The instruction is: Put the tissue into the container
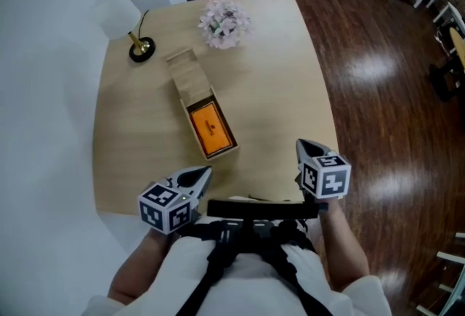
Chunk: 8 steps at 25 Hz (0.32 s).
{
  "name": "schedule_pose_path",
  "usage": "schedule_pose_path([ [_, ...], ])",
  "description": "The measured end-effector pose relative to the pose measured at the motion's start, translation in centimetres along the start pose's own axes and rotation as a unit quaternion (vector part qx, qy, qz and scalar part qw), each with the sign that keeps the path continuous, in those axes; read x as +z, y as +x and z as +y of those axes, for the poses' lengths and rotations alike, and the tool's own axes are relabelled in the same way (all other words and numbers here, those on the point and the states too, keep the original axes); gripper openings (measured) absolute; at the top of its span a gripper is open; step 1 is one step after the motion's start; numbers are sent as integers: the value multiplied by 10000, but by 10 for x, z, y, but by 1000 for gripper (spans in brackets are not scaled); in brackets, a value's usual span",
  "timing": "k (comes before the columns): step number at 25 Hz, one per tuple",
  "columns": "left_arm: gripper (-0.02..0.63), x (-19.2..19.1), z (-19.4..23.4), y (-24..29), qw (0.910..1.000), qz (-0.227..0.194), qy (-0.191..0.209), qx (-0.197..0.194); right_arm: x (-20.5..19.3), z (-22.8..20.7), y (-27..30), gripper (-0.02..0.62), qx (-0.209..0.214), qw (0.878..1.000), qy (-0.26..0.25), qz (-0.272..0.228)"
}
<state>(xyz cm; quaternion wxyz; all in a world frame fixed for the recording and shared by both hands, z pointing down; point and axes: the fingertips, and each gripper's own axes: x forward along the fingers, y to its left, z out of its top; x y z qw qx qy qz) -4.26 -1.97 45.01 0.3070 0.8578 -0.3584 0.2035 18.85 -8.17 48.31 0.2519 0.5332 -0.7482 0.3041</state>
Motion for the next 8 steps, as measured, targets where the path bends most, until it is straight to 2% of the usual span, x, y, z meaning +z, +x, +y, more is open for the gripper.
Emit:
schedule_pose_path([
  [8,0,0,2,-1,10000,-7,-63,43,6,-2,1,0,20,10000,12,-32],
])
